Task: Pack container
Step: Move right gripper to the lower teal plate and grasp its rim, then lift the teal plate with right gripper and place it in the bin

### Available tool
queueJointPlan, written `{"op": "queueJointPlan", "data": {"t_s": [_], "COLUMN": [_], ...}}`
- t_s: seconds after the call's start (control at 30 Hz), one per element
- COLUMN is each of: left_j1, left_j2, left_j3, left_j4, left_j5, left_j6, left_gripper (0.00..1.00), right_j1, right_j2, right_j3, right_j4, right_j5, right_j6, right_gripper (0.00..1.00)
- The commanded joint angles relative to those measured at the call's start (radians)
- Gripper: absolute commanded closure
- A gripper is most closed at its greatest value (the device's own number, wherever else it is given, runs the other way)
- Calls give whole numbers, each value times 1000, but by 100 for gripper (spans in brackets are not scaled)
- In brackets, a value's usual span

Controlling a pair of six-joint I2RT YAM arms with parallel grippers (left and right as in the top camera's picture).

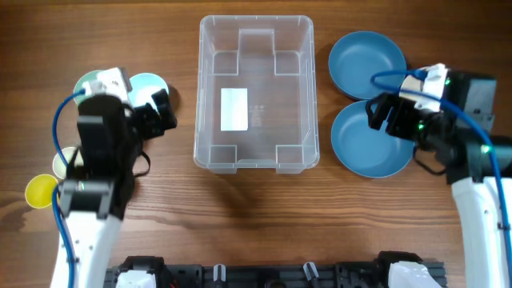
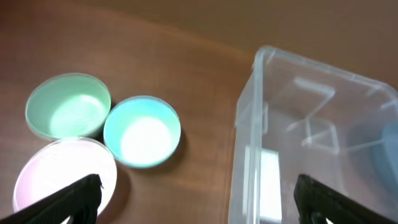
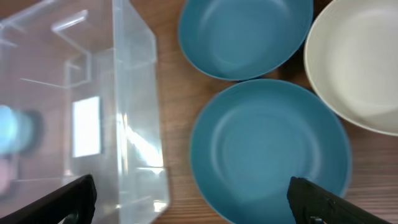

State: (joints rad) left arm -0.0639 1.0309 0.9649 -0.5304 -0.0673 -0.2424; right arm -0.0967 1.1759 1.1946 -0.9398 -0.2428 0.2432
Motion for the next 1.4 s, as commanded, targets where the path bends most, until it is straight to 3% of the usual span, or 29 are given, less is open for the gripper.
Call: {"op": "queueJointPlan", "data": {"t_s": [0.0, 0.13, 0.3, 0.4, 0.47, 0.73, 0.87, 0.93, 1.1, 1.17, 1.27, 1.37], "left_j1": [1, 2, 2, 2, 2, 2, 2, 1, 1, 1, 2, 1], "left_j2": [76, 74, 93, 116, 128, 128, 128, 128, 128, 128, 128, 128], "left_j3": [113, 116, 116, 116, 116, 116, 116, 116, 116, 116, 116, 116], "left_j4": [-3, 41, 43, 43, 43, 44, 44, 44, 44, 44, 44, 44], "left_j5": [61, 69, 26, 21, 21, 21, 21, 21, 21, 21, 21, 21], "left_j6": [2, -24, -28, -28, -28, -28, -28, -28, -28, -28, -28, -28], "left_gripper": [0, 0, 0, 0, 0, 0, 0, 1, 0, 0, 0, 0], "right_j1": [-110, -227, -243, -243, -243, -243, -243, -243, -243, -243, -243, -243], "right_j2": [41, 131, 297, 393, 454, 470, 470, 470, 470, 470, 470, 470], "right_j3": [27, 23, -28, -101, -187, -324, -325, -325, -325, -325, -325, -325], "right_j4": [-47, -95, -104, -35, 97, 278, 281, 281, 280, 280, 277, 277], "right_j5": [-26, 1, 80, 98, 116, 172, 172, 172, 172, 172, 172, 172], "right_j6": [145, 123, 108, 108, 103, 127, 126, 126, 126, 126, 126, 126], "right_gripper": [0, 0, 0, 0, 0, 1, 14, 28, 51, 53, 66, 70]}}
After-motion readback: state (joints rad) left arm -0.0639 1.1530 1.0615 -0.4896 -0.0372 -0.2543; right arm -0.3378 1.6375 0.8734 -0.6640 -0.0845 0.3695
